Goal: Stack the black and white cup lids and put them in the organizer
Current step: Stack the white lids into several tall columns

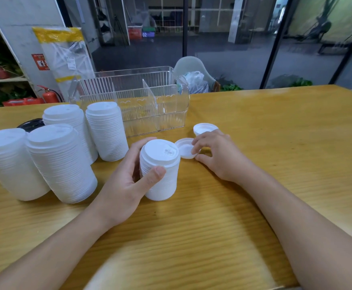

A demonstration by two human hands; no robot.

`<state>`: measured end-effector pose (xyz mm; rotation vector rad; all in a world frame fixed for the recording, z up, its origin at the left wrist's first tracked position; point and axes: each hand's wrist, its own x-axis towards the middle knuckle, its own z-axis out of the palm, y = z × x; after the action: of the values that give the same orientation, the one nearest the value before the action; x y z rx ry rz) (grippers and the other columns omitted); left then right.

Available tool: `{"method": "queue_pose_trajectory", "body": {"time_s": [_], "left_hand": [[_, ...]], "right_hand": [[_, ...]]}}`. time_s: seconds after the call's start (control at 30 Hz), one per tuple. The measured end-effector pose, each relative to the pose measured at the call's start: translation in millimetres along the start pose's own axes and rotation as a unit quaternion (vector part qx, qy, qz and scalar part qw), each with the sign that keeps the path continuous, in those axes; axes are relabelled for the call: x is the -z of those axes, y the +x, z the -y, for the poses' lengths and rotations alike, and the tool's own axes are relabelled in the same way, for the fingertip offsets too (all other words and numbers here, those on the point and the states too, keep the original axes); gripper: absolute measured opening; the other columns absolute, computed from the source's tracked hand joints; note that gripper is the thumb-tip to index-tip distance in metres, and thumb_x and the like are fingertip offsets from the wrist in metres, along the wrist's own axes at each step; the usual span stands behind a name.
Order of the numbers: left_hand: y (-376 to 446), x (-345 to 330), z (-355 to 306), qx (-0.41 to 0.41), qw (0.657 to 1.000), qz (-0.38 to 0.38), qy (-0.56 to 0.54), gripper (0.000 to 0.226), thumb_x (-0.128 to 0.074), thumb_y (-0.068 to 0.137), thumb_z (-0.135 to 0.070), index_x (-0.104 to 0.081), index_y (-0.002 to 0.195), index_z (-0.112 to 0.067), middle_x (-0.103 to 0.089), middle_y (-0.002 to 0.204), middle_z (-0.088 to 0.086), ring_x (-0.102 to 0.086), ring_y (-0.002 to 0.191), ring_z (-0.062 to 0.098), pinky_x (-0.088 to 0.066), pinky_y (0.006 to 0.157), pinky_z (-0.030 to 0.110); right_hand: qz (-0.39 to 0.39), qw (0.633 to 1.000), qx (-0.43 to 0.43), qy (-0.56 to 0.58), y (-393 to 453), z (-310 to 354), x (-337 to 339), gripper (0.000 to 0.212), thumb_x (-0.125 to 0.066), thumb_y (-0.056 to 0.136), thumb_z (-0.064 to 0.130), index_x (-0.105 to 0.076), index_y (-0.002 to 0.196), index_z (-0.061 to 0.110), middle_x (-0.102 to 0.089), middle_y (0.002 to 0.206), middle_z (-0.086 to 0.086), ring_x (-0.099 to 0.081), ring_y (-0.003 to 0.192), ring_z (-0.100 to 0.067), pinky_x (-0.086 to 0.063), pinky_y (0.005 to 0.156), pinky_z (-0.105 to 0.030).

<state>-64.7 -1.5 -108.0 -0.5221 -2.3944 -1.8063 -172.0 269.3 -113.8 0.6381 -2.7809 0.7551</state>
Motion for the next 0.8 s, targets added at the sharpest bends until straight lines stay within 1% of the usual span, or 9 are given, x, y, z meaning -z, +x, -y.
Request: {"method": "queue_pose_trajectory", "body": {"time_s": [0.1,0.2,0.27,0.33,0.43,0.57,0.63,0.7,0.8], "left_hand": [[0.4,0.2,0.8,-0.001,1.000,-0.001,0.000,0.061,-0.069,0.099,-0.044,-0.049,0.155,-0.034,-0.067,0.143,-0.017,-0.062,0.136,0.006,-0.048,0.104,0.015],[0.5,0.5,1.8,-0.003,1.000,0.003,0.000,0.062,-0.069,0.099,-0.044,-0.048,0.156,-0.032,-0.066,0.145,-0.015,-0.061,0.137,0.008,-0.048,0.106,0.017],[0.8,1.1,3.0,-0.005,1.000,0.003,0.003,0.061,-0.069,0.100,-0.043,-0.048,0.156,-0.033,-0.066,0.145,-0.015,-0.061,0.138,0.008,-0.048,0.106,0.017],[1.2,1.8,3.4,-0.002,1.000,0.006,0.004,0.060,-0.069,0.101,-0.045,-0.048,0.156,-0.034,-0.066,0.145,-0.014,-0.061,0.138,0.009,-0.048,0.106,0.017],[1.6,2.7,3.9,-0.001,1.000,0.010,0.006,0.064,-0.070,0.098,-0.051,-0.048,0.156,-0.035,-0.066,0.146,-0.013,-0.061,0.138,0.010,-0.049,0.106,0.019],[1.6,3.0,5.0,-0.001,1.000,0.011,0.006,0.063,-0.070,0.099,-0.048,-0.048,0.157,-0.034,-0.066,0.147,-0.012,-0.061,0.139,0.011,-0.049,0.107,0.021],[1.6,2.8,5.1,0.000,1.000,0.010,0.003,0.064,-0.070,0.099,-0.049,-0.048,0.157,-0.033,-0.065,0.148,-0.011,-0.060,0.140,0.011,-0.048,0.111,0.029],[2.0,2.0,5.4,-0.003,1.000,0.010,-0.004,0.066,-0.071,0.098,-0.052,-0.048,0.157,-0.033,-0.065,0.148,-0.010,-0.060,0.141,0.014,-0.047,0.112,0.034],[2.6,1.6,5.7,-0.006,1.000,0.011,-0.010,0.068,-0.070,0.096,-0.053,-0.048,0.157,-0.031,-0.065,0.149,-0.008,-0.060,0.141,0.015,-0.048,0.111,0.028]], "right_hand": [[-0.027,0.998,0.005,0.064,-1.1,1.6,1.4,0.013,-0.080,0.098,0.024,-0.072,0.093,0.034,-0.073,0.119,0.020,-0.056,0.123,-0.010,-0.039,0.111,-0.036],[-0.043,0.970,-0.023,0.236,0.3,6.6,6.4,0.008,-0.074,0.103,0.022,-0.074,0.095,0.020,-0.077,0.105,0.008,-0.066,0.100,-0.006,-0.046,0.093,-0.026],[-0.038,0.933,-0.052,0.354,2.3,9.2,6.4,0.015,-0.070,0.106,0.020,-0.071,0.101,0.006,-0.074,0.100,-0.017,-0.066,0.092,-0.016,-0.055,0.097,-0.033],[-0.029,0.899,-0.083,0.429,2.8,10.1,3.3,0.016,-0.066,0.108,0.015,-0.067,0.111,0.000,-0.071,0.091,-0.022,-0.070,0.091,-0.026,-0.059,0.105,-0.053],[-0.026,0.922,-0.093,0.375,2.9,8.0,-3.9,0.018,-0.065,0.106,0.014,-0.065,0.124,0.020,-0.077,0.094,-0.004,-0.078,0.090,-0.031,-0.059,0.099,-0.062],[-0.023,0.955,-0.072,0.288,2.7,9.3,-7.9,0.047,-0.061,0.107,0.009,-0.060,0.145,0.036,-0.069,0.128,0.005,-0.078,0.090,-0.024,-0.065,0.090,-0.050],[-0.018,0.960,-0.072,0.270,2.8,10.5,-7.5,0.044,-0.061,0.109,0.013,-0.062,0.148,0.032,-0.068,0.132,0.013,-0.076,0.089,-0.017,-0.065,0.089,-0.045],[0.001,0.965,-0.091,0.244,-0.3,12.9,-5.8,0.036,-0.069,0.106,0.034,-0.067,0.142,0.031,-0.072,0.119,0.018,-0.072,0.084,-0.007,-0.062,0.088,-0.038],[0.029,0.970,-0.122,0.207,-6.9,19.3,-4.4,0.056,-0.085,0.087,0.057,-0.068,0.136,0.036,-0.065,0.087,0.018,-0.061,0.072,0.006,-0.045,0.073,-0.014]]}}
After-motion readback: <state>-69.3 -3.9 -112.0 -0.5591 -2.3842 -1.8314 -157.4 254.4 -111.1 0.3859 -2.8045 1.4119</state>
